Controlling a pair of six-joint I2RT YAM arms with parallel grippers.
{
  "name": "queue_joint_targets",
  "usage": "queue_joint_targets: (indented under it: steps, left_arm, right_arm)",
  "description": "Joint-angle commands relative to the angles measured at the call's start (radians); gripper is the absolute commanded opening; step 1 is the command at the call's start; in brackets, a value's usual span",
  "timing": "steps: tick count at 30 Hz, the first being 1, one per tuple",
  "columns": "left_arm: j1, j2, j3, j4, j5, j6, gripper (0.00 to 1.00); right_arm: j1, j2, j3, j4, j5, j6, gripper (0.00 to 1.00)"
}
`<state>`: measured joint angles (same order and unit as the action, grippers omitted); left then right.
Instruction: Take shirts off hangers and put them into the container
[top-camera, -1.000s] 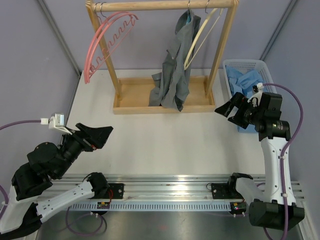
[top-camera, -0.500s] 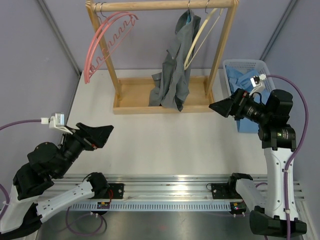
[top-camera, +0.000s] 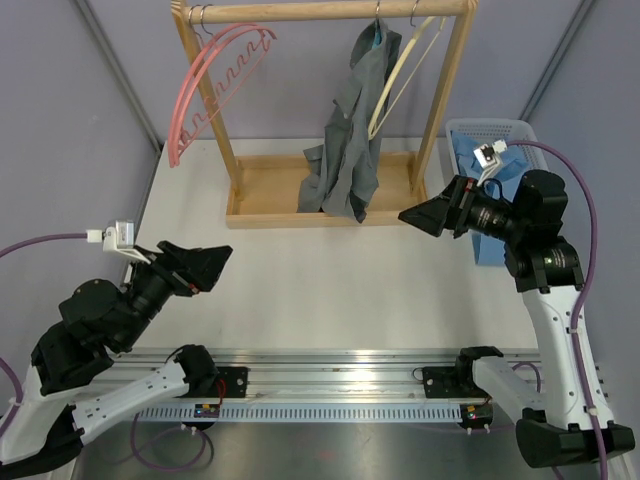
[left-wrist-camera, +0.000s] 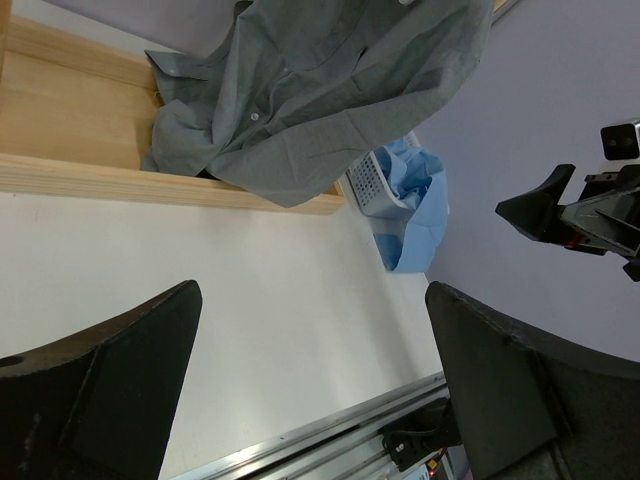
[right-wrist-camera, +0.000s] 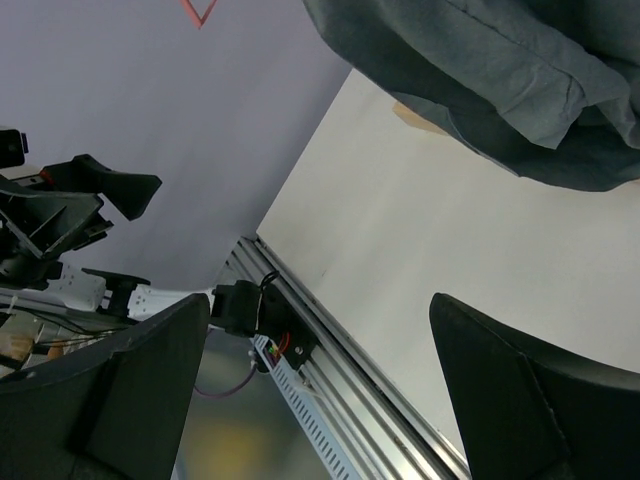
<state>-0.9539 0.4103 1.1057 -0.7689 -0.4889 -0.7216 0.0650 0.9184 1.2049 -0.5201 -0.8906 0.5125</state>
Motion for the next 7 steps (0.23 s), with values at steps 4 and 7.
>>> queue_joint_targets:
  steps: [4,7]
  left_arm:
    - [-0.003,0.021,0.029,0.051,0.018,0.024,0.99]
    - [-0.003,0.025,0.031,0.049,0.018,0.025,0.99]
  right_arm:
    - [0.064,0.020,0.061,0.039,0.030,0.000,0.99]
    - [0.068,0.033,0.074,0.020,0.044,0.009,0.99]
